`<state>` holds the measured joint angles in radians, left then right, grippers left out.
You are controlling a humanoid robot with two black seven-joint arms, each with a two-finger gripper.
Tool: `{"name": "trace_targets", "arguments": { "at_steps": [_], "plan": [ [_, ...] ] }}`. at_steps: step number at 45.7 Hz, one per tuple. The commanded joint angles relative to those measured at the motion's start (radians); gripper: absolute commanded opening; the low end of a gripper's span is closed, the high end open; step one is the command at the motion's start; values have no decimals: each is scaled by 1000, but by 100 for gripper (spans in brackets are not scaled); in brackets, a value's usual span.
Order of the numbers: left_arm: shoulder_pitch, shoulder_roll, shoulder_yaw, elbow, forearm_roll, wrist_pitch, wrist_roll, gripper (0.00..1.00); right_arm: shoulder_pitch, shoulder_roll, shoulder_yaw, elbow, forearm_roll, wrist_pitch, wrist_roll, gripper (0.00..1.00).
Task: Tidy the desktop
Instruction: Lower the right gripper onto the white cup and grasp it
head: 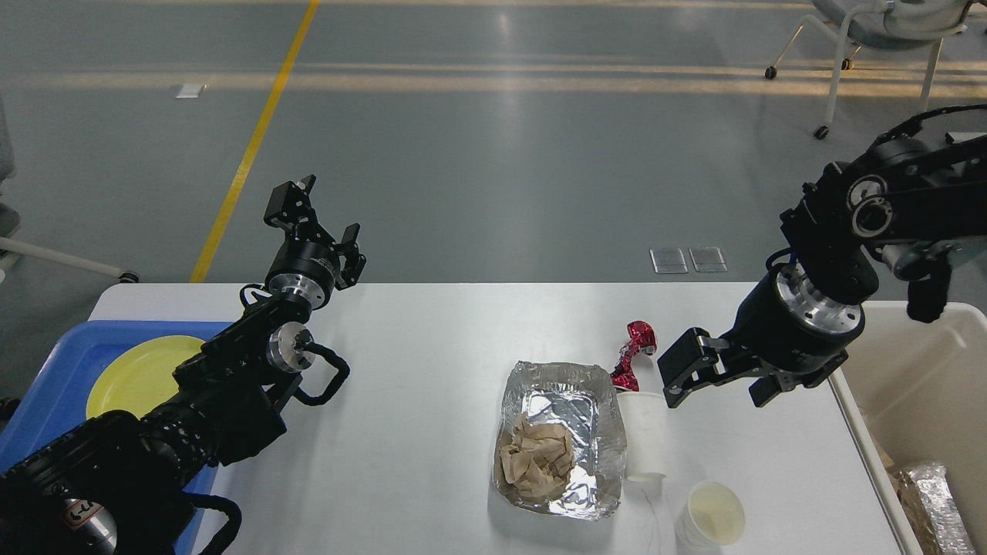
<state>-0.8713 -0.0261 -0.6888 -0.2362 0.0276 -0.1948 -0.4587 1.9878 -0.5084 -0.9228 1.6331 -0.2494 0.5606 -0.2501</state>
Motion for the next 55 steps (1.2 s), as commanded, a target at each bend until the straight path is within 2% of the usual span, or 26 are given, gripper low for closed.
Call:
{"name": "trace_targets", "arguments": {
  "at_steps": [1,11,26,37,44,50,53,55],
  "plan": [
    [0,0,0,0,0,0,0,100,-122,2,-1,-35,-89,-74,0,100],
    [0,0,0,0,0,0,0,100,-274,17,-1,-65,-229,-163,2,100],
    [0,0,0,0,0,0,0,100,-400,76,1,-111,-323,-218,3,100],
    [0,0,0,0,0,0,0,100,-478,99,1,-167,-343,-225,5,100],
    [0,0,0,0,-1,0,0,100,-523,111,2,-200,-341,-225,5,96],
    [0,0,0,0,0,0,0,100,-555,111,4,-222,-341,-235,5,86],
    [0,0,0,0,0,0,0,100,-570,111,5,-233,-341,-235,5,72],
    [0,0,0,0,0,0,0,100,-580,111,9,-242,-341,-235,8,58]
  ]
}}
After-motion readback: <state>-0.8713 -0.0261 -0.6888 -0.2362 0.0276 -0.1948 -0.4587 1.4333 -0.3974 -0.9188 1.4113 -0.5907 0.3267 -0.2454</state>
